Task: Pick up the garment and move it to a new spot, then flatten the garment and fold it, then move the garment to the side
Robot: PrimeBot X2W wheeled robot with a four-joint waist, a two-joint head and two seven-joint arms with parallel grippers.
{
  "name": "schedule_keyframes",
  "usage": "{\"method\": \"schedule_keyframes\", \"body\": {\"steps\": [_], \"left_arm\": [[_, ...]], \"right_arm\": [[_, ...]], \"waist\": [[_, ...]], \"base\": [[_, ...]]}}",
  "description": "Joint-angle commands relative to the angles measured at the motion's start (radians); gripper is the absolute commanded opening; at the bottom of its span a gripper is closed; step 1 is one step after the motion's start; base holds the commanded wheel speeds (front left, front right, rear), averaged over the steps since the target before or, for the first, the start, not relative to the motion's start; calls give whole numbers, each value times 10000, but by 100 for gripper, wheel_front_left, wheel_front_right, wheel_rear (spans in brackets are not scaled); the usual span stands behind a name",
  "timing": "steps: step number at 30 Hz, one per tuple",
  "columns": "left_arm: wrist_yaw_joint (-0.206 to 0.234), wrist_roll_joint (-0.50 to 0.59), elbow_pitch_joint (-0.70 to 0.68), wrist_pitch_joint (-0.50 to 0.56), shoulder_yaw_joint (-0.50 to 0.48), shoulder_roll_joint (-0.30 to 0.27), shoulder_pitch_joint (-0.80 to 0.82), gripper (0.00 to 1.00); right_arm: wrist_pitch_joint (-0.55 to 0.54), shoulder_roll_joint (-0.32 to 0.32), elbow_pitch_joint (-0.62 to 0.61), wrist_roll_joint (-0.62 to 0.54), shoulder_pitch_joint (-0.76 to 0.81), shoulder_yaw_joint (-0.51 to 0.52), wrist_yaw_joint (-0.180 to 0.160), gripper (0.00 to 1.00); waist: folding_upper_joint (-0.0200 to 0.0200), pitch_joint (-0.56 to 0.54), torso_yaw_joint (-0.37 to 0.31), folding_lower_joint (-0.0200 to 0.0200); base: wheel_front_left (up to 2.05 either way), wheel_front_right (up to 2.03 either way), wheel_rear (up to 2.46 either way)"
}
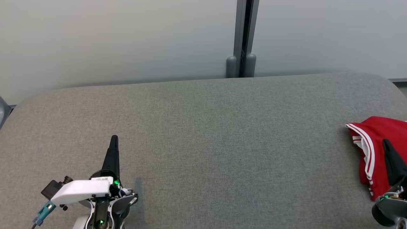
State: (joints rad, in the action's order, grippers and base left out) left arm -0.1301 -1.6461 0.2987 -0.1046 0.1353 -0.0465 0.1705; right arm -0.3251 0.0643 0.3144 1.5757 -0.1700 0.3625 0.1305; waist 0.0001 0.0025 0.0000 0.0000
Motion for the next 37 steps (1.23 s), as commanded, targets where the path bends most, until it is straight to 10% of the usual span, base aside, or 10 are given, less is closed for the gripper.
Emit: {"method": "schedule_keyframes", "body": {"steps": [1, 37], "left_arm": [[-36, -38, -14, 31, -12, -24, 86, 0], [-36, -37, -17, 30, -12, -25, 86, 0]], "right_arm": [[-20, 7, 35, 16, -47, 30, 4, 0], [-54, -10, 35, -23, -58, 51, 4, 0]], "waist": [[-1, 0, 0, 0], [-1, 0, 0, 0]], "base": [[0, 0, 0], [0, 0, 0]]}}
